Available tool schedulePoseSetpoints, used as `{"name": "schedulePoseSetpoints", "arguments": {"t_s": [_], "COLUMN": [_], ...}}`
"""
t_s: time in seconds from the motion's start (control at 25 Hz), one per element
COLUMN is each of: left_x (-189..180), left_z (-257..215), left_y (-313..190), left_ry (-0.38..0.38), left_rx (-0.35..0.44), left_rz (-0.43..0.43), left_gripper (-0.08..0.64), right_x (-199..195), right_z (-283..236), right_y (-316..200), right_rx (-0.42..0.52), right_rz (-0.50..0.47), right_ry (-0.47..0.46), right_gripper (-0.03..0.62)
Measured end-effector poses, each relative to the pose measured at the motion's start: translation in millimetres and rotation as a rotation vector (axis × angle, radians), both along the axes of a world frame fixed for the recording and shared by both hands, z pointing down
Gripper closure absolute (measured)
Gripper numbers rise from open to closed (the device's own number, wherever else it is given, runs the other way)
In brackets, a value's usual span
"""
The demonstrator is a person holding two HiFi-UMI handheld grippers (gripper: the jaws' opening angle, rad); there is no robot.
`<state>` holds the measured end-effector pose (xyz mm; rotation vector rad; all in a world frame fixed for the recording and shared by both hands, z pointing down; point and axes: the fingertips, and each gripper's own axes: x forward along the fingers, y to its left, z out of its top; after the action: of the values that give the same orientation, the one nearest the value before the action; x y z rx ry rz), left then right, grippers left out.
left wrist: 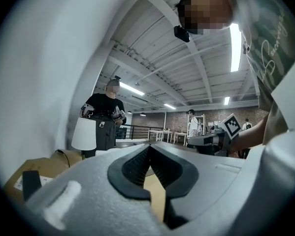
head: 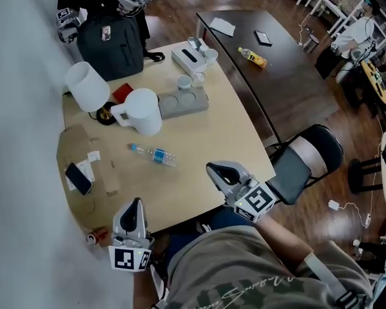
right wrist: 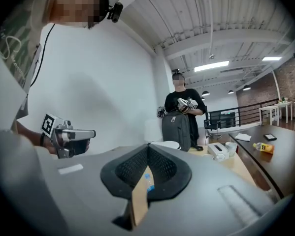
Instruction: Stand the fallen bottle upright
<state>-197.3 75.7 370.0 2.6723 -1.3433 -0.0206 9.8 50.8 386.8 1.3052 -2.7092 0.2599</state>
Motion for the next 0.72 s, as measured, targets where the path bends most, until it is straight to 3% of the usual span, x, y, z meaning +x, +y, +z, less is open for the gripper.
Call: {"name": "schedulePoseSetpoints", "arguments": {"t_s": [0.2,0.4,0.56,0.6,0.64,0.72], "left_x": [-9.9,-24.2,-13.8,-9.5,-5.3,2.0], "left_z": [0.2,-5.6,-0.9,-1.3,-1.8,-3.6], "left_y": [-22.4,-41.3,-59.0,-63.2,-67.1,-74.9], "left_ry": [-0.009,-0.004,0.009,0.011,0.013,0.021], "left_rx": [-0.004,0.014,-0.011,-0.011,-0.011,-0.007], "left_rz": [-0.028,-0.096,-0.093,-0.088,-0.082,-0.07], "left_gripper": [0.557,0.557,0.557,0.557,0.557,0.557], "right_x": [-37.5,-73.1,-101.8,-110.4,-118.0,-127.6], "right_z": [25.3,43.5,91.4,108.2,127.2,165.3], "right_y": [-29.1,-57.3,-77.5,-80.4,-83.8,-96.2], "right_rx": [-0.07,-0.135,-0.223,-0.267,-0.318,-0.392], "right_rz": [-0.12,-0.251,-0.393,-0.443,-0.484,-0.515], "right_ry": [0.021,0.16,0.265,0.296,0.331,0.403], "right_gripper": [0.588,0.586,0.58,0.472,0.297,0.28]}}
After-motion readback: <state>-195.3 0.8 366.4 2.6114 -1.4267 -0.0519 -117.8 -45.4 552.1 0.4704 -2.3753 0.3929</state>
